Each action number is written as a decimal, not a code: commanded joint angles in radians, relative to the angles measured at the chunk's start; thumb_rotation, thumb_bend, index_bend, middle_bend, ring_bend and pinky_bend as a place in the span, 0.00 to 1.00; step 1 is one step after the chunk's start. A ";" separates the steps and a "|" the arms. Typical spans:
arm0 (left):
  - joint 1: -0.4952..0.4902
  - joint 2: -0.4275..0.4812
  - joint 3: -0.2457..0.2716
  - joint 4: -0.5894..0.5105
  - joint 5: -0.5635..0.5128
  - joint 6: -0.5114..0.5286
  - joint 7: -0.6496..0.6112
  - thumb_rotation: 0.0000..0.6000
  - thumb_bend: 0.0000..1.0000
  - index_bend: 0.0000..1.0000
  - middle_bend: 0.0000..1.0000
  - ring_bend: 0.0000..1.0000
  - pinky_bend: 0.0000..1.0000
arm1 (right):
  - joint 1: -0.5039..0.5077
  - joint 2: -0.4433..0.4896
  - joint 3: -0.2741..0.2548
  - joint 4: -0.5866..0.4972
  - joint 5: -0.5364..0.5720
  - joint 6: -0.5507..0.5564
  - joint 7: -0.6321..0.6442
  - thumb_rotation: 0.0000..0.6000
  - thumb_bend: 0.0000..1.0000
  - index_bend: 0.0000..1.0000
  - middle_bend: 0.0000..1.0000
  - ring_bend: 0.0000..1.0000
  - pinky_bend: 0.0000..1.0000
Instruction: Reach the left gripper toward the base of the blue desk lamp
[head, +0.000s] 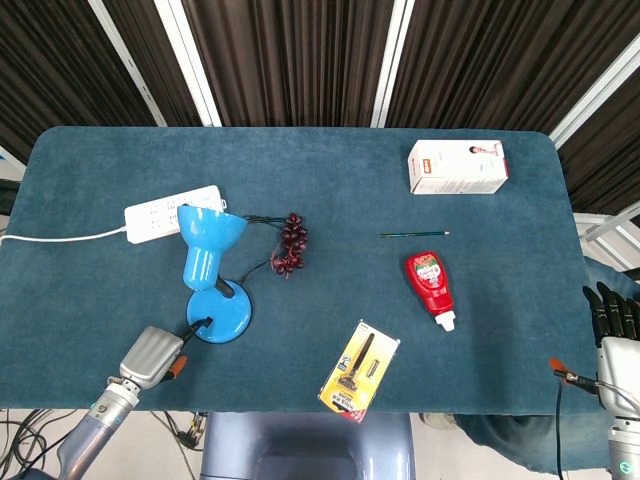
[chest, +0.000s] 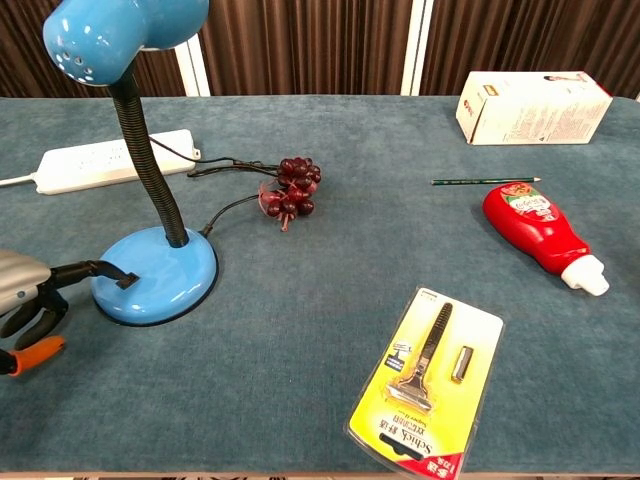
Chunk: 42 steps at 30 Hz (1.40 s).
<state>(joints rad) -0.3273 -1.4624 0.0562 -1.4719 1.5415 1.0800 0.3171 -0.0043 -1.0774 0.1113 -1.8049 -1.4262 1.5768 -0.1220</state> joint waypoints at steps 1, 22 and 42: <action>-0.003 -0.004 0.001 -0.001 -0.003 0.001 0.009 1.00 0.46 0.13 0.72 0.68 0.75 | 0.000 0.001 0.001 0.000 0.001 0.001 0.002 1.00 0.10 0.00 0.00 0.00 0.00; -0.039 0.047 -0.024 -0.075 -0.059 -0.009 0.036 1.00 0.45 0.16 0.68 0.65 0.75 | -0.005 0.007 0.000 -0.003 -0.001 0.004 0.011 1.00 0.10 0.00 0.00 0.00 0.00; 0.190 0.337 -0.045 -0.217 0.012 0.453 -0.200 1.00 0.07 0.11 0.15 0.00 0.11 | -0.008 0.005 -0.009 -0.008 -0.012 0.003 0.001 1.00 0.10 0.00 0.00 0.00 0.00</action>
<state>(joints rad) -0.1528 -1.1354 0.0041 -1.7008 1.5579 1.5160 0.1363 -0.0123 -1.0721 0.1027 -1.8131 -1.4378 1.5802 -0.1215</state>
